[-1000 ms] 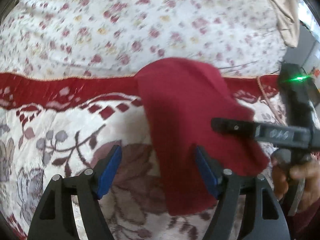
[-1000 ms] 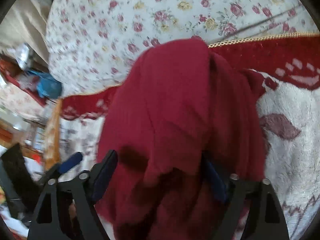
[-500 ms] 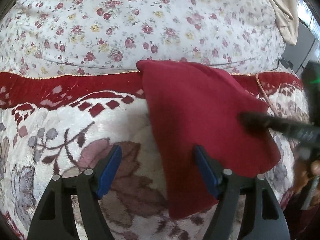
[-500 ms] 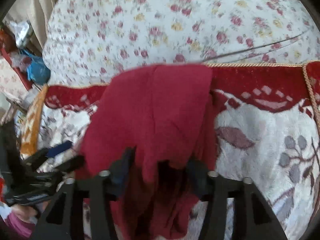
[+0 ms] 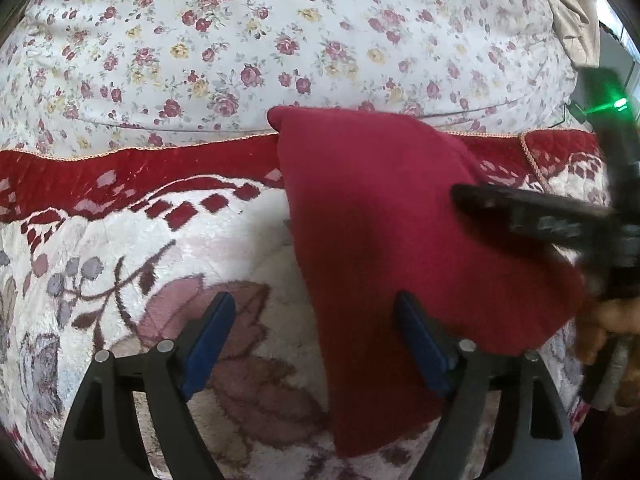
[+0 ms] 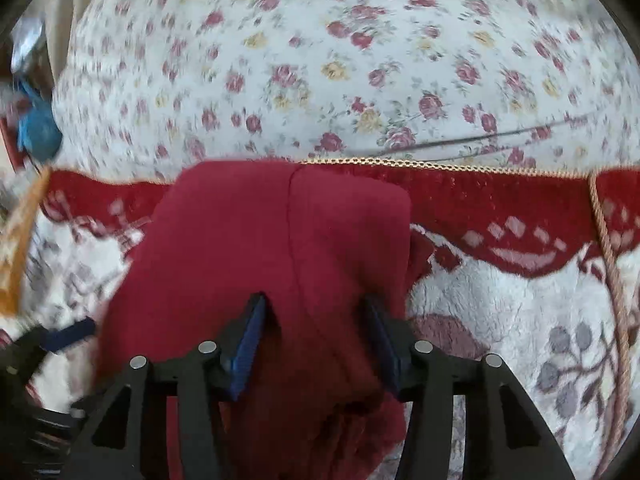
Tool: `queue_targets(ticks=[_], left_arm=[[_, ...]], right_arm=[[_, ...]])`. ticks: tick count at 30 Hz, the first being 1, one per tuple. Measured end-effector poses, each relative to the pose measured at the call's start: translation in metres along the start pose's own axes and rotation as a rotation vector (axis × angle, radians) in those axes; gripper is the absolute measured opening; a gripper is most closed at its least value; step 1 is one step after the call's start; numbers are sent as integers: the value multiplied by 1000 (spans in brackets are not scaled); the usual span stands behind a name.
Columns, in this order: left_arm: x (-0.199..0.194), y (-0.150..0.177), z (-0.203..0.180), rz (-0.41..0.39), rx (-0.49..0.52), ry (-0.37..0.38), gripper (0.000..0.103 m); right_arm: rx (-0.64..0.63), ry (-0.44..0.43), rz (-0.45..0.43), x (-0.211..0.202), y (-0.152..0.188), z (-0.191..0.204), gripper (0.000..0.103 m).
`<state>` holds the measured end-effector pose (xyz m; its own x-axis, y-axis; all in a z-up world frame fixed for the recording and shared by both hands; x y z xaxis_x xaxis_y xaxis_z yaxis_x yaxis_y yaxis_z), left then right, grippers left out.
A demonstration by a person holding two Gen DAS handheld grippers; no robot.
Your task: Fold small clothes
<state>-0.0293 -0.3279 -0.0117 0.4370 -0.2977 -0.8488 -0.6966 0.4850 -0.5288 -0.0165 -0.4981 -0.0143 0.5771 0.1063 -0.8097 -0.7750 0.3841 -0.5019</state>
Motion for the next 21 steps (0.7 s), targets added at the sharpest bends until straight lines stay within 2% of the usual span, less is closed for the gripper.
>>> queue_targets(ticks=[4,7,9,15,17,19,21], left_arm=[[-2,-1,-1,-9,12,-16,83],[-3,0,-1,-14,10,-21,83],[-3,1,-2,-12,14,-25,84],[-10,2,-3,-40,49,-60,86],[-11,2,-3,-46,45,-62,86],[-14,0,-2,-51,37,-55,86],[-16,-1,0,-58,21,-46,86]], right_arm=[[-30,-29,-14,-30,17,8,58],[-75,57,20,-25,42,1,58],[-48,59,29,-20,52,-6,58],[-58,87,9,-44,60,-4,59],[-33,68,-8,-53,57,-3,61],[14,52,-48,-62,48,-4,73],[66,48,-81,-65,36,-8,80]])
Point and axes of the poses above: each gripper's, at about its wrist camera, not at the fingertips, and x roughly the way its jaws point, z to its left, y to its underside, the point moved 8 cm from there along x, roughly the way its jaws point, and after that the axes turned 9 degrees about x, right-handed, at the moved point
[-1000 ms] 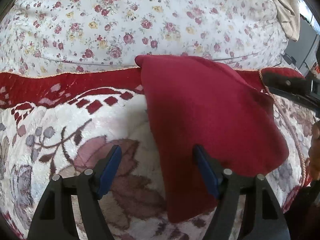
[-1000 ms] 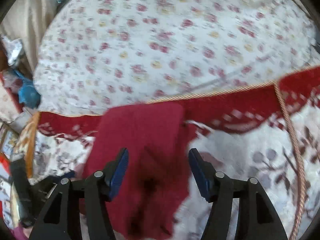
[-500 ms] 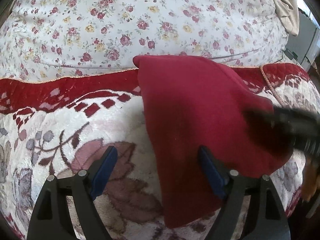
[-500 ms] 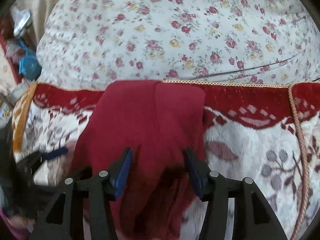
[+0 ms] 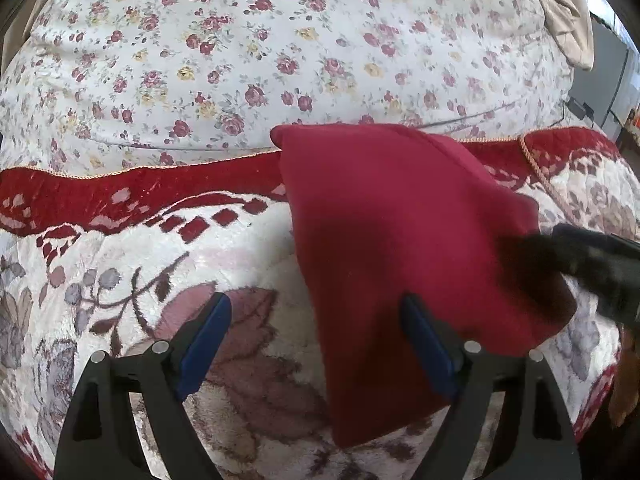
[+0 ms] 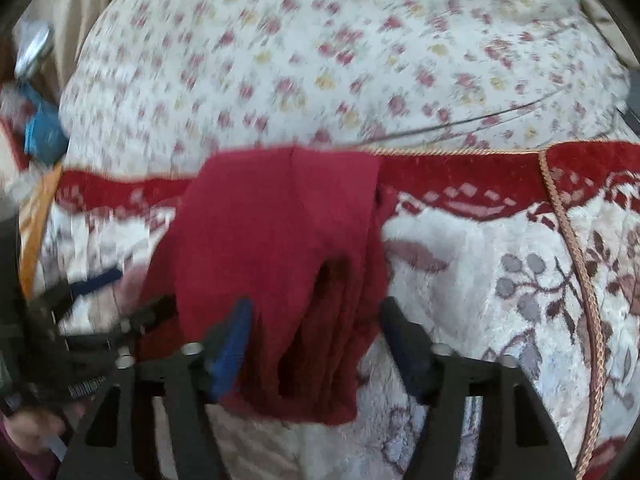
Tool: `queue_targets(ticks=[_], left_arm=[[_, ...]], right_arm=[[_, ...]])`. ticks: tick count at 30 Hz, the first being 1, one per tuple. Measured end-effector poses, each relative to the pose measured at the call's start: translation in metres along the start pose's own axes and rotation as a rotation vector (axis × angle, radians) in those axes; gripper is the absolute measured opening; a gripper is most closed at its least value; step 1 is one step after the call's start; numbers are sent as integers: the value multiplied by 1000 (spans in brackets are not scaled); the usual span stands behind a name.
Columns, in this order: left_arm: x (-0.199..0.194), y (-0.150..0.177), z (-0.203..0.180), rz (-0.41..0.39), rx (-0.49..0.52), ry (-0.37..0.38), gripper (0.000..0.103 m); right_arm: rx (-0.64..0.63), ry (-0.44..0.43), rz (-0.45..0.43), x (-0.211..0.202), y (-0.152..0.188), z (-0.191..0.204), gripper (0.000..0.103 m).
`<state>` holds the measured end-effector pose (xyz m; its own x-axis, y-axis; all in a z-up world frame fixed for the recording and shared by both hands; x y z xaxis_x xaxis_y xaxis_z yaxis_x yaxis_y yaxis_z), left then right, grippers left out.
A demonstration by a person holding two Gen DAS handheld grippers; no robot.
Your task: Fold small clothes
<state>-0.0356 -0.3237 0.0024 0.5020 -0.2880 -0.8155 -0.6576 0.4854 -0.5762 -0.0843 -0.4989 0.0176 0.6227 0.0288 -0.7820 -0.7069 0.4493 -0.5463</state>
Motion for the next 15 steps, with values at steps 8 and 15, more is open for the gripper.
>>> queue_targets(ticks=[8,15], left_arm=[[3,-6,2,-7,-56,48,88],[9,-5,2,10,-49,41,88]], right_arm=[[71,-4,32,40,-20,-7,32],[-26,51,17,36,-7,-7,31]])
Point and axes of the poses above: each gripper's, at about its wrist camera, not at the fingertips, and x roughly the way its jaws point, z to its left, y to its underside, the point moved 8 cm from there along x, roughly the way its jaws point, and after that the axes turned 9 degrees about x, right-handed, at the moved point
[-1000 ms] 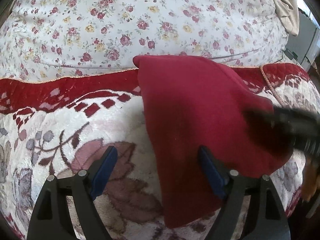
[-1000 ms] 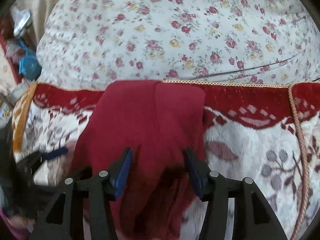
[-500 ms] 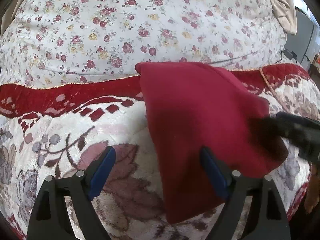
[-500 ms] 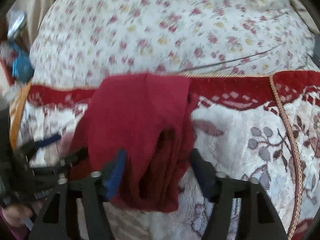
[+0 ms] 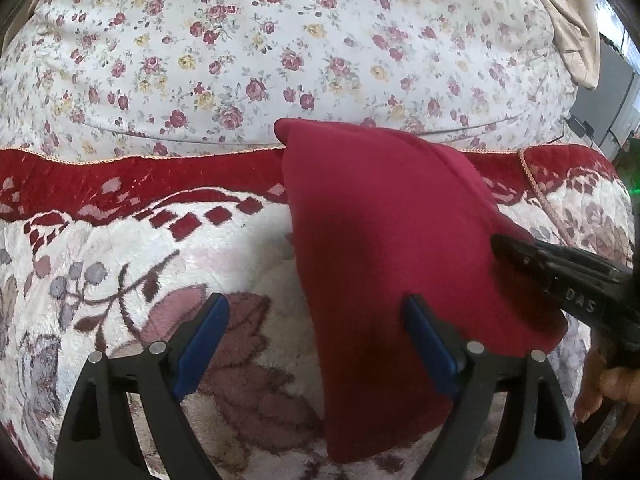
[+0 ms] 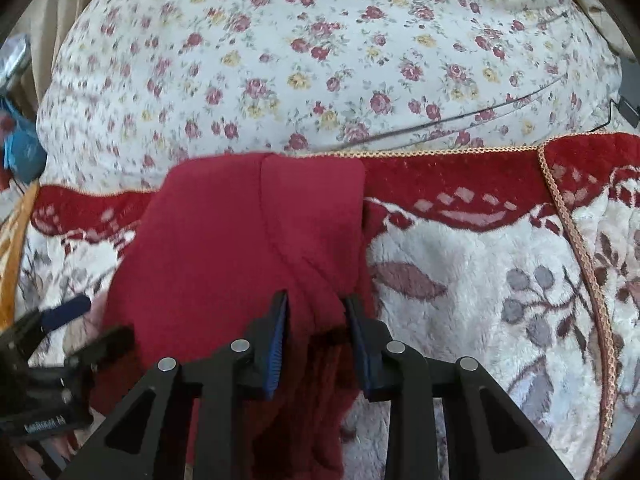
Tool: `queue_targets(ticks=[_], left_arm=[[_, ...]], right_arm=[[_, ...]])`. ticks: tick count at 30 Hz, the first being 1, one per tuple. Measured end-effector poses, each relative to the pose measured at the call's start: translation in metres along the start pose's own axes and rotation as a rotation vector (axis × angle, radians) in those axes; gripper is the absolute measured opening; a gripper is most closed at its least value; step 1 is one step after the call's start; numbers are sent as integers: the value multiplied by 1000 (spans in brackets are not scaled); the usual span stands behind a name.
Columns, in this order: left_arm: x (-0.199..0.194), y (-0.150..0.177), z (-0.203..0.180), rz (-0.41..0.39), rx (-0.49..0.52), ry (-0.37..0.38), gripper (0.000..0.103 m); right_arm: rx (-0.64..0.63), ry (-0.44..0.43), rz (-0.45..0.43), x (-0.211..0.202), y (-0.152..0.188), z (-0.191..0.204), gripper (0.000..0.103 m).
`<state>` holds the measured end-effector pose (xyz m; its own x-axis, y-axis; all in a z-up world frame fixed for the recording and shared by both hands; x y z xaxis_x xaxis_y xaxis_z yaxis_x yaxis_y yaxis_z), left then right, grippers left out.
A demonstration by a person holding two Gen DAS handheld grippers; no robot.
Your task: Fold small clothes
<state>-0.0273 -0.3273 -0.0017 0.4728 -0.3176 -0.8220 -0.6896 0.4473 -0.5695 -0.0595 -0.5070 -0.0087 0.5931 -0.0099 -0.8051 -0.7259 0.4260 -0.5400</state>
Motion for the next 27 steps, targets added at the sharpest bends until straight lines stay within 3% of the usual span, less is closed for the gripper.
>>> queue_targets(ticks=[6,9,14,18,22,26,27], left_arm=[[0,0,2,-4,5,-3,88],[1,0,3,-4,1,-1,88],[2,-2,3,-9,-7,4,89],[6,-3,3,-2,-19,14,91],[9,-4,0,2,-18,36,92],[10,-8,-6,-8,-50,140,93],[11,-10,-6,-11,-62,158,95]], right_arm=[[69,-47,-31,-24,-2,-3,34],[135,-49,-111,-43,-12,-5,68],[90,-48,-101,-28,-29,9,68],[143,17,-35,10,-17,-9,66],[210,-55,2,21,-6,-23,71],[215,-155,16,15,-9,-22,78],[216,-177,23,15,-8,-22,84]])
Point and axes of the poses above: each gripper's, at about its wrist camera, not at the fingertips, and x roughly the way its jaws point, z to its left, y to its underside, the point moved 8 cm from there along x, roughly the way its jaws point, and after that the axes turned 9 degrees about x, right-handed, at the moved point
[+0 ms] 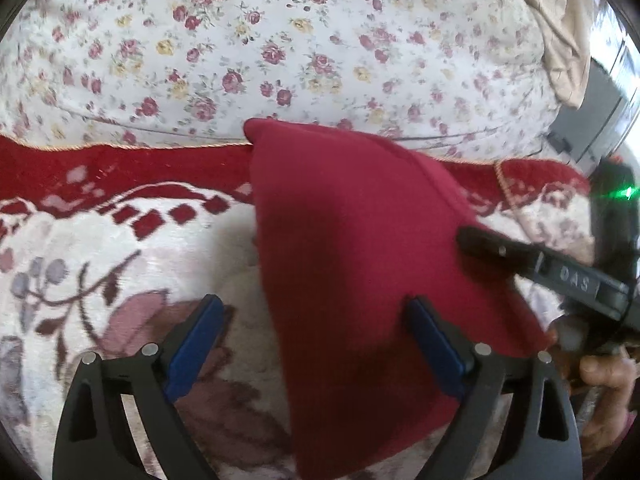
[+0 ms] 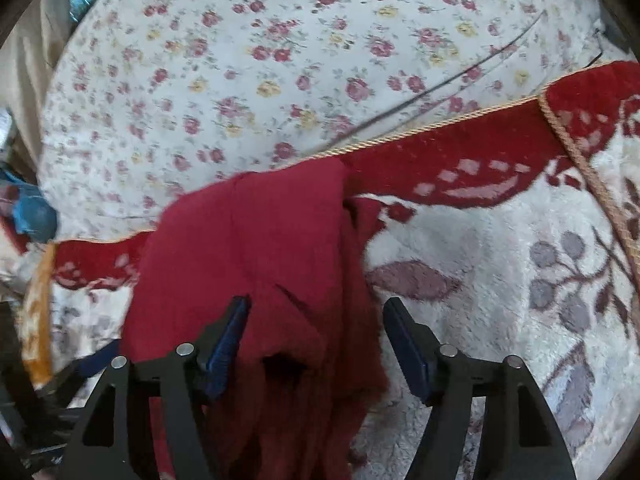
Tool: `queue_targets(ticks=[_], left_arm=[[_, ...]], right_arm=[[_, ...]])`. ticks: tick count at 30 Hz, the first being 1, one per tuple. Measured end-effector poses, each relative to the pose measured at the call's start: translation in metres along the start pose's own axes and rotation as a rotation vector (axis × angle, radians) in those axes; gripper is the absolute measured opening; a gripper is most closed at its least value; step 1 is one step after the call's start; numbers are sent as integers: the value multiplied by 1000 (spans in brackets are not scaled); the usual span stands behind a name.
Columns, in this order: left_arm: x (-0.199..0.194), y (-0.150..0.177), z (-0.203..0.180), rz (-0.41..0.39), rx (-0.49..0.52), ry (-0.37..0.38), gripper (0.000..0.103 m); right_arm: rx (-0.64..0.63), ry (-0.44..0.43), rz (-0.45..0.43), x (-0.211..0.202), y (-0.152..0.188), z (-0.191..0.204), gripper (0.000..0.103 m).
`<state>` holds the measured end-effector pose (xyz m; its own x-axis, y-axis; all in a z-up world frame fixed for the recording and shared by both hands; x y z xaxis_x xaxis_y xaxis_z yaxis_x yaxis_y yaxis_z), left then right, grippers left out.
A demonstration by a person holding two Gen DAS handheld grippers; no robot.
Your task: Fold small clothes
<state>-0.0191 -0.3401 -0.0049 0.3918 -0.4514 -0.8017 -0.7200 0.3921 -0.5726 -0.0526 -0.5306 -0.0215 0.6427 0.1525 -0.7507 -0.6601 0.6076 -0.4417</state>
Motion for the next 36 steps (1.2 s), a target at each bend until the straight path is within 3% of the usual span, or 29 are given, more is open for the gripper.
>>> queue_targets(ticks=[1,9,14,17,19,20,21,26,29,32,35,36], left_arm=[[1,-1,0,-3,-15,23,95],[25,-1,7,55,-98,113,97],[36,-3,9,74,-96,137,101],[41,-5,9,64,-108,148,102],[43,-6,9,55,-111,151,102],[42,-7,7,49,-104,156,97],[41,-8,5,43,-98,171,77],[18,-11,-3,28,-69,196,61],[-10,-3,0,28,-100,219,59],[-43,18,4,56,-123,195,59],[-65,45,10,90,-120,118,59],[-70,53,13,82,-126,96,59]], right_arm=[[6,-21,9,1,0,-2,89],[18,-153,61,19,-1,-2,97],[5,-262,109,35,-2,12,97],[-48,-242,97,44,-1,19,95],[-57,-233,92,44,-1,21,83],[-54,-238,90,43,-1,23,80],[-53,-240,86,41,-1,24,74],[-43,-259,50,13,2,37,63],[-55,-310,70,-8,10,53,61],[-91,-346,117,-29,35,74,61],[-119,-347,172,-27,70,85,63],[-140,-323,193,-23,82,85,69]])
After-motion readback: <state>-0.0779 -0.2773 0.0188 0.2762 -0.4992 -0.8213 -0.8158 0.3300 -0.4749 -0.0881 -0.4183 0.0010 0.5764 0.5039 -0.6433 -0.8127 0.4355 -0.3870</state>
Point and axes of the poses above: each gripper's, at about its wrist camera, not at the fingertips, and x roughly the way its jaws point, z to its left, y to its underside, the point moved 8 cm from there along x, roughly the way its jaws point, and after that the axes turned 9 degrees about x, right-handed, at the moved point
